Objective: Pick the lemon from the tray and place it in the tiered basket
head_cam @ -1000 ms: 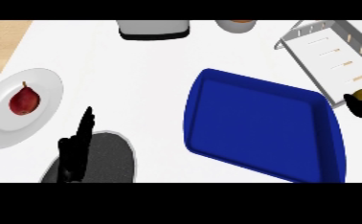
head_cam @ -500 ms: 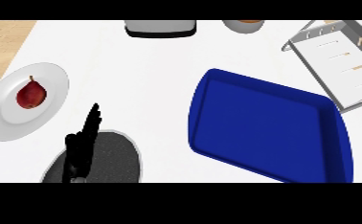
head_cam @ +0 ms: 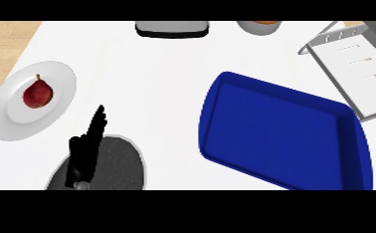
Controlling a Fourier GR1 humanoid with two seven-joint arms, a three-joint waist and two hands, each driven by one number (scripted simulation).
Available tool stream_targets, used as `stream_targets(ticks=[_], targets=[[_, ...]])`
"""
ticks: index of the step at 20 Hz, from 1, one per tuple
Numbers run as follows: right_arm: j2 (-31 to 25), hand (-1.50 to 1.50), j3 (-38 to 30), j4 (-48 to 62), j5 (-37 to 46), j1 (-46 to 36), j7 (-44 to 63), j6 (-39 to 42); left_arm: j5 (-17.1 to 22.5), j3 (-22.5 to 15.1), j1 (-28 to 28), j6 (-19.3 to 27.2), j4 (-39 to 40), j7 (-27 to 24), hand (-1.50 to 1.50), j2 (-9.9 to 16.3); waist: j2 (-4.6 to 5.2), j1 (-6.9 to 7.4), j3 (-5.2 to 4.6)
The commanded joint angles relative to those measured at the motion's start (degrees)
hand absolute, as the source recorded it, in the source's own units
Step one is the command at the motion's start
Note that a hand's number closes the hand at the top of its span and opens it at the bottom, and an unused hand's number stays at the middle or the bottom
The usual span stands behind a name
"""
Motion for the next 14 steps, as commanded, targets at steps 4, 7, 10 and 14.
stream_targets(ticks=[4, 7, 10, 14], targets=[[-4.2, 1.50, -2.7, 21.8, 0.3, -9.0, -4.5, -1.2, -1.4, -1.6, 3.6, 0.7, -4.0, 0.1, 0.00, -0.7, 0.07, 0.41, 0.10], [-3.6, 1.50, 0.6, 28.5, 1.8, -14.3, -5.6, -2.4, -0.6, 0.5, -1.0, -0.5, 1.6, -1.1, 0.00, -1.1, 0.15, 0.12, 0.05], [-3.7, 1.50, 1.5, 38.9, 2.3, -18.7, -11.0, -6.1, 0.1, 0.3, 0.8, -2.2, -1.8, 0.9, 0.00, 0.2, 0.26, 0.81, 0.09], [-1.8, 1.50, 3.5, 46.1, 3.7, -20.2, -14.9, -9.6, -0.2, 1.4, 0.8, -2.2, 0.9, -1.5, 0.00, -0.5, 0.16, 0.23, 0.07]])
